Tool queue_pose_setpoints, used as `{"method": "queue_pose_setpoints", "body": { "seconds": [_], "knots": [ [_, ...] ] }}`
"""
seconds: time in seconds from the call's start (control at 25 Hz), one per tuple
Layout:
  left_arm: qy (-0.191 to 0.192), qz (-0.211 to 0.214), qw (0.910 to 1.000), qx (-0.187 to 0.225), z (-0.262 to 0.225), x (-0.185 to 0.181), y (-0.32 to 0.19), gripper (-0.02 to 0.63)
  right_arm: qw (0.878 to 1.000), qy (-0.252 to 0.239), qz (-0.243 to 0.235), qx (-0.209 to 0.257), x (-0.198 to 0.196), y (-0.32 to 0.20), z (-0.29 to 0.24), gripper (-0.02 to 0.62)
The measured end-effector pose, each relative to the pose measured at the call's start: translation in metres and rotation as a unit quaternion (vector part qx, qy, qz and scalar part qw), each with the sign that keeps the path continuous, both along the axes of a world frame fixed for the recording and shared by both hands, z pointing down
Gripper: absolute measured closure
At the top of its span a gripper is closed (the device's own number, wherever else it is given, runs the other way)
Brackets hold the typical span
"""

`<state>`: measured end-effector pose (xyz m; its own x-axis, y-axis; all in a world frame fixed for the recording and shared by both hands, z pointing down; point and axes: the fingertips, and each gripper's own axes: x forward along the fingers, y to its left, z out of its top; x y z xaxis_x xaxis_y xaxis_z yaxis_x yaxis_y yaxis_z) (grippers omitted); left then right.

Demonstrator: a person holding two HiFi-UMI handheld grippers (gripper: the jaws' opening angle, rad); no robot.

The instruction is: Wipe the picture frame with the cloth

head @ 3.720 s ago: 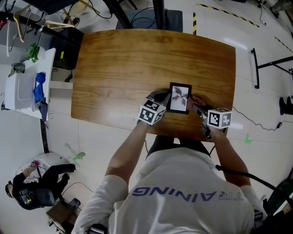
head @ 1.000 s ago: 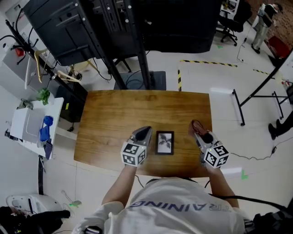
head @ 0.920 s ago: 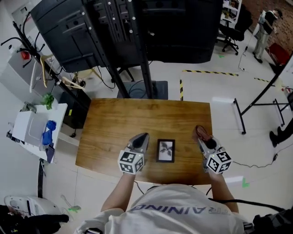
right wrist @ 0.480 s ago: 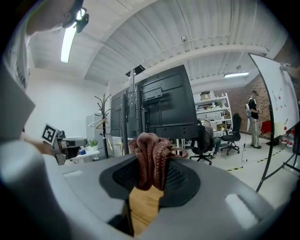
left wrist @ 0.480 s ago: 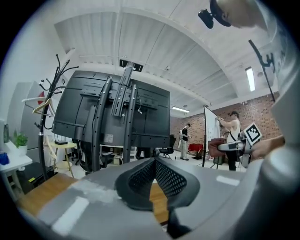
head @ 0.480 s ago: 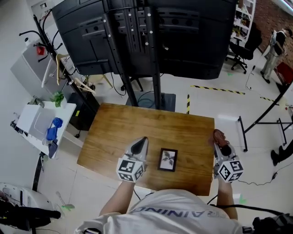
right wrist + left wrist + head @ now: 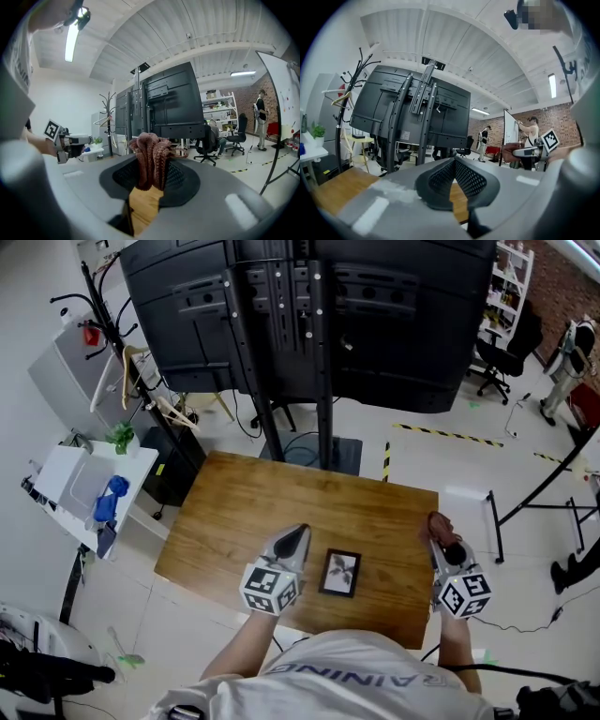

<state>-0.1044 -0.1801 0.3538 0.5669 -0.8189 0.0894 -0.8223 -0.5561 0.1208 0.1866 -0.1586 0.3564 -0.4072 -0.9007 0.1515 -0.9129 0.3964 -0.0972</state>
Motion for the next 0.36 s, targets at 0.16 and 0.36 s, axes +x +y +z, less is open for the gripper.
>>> {"method": "queue_pose_setpoints", "body": {
  "seconds": [0.16,0.36],
  "knots": [
    [0.007,0.013,0.9998,-0.012,0.006,0.004,0.003,0.6,1.0,0.004,-0.009,-0.005,-0.007,0.0,0.004,0.484],
    [0.006,0.017,0.9997,-0.017,0.007,0.007,0.006,0.6,1.0,0.007,-0.015,-0.006,-0.014,0.005,0.005,0.485]
  ]
}}
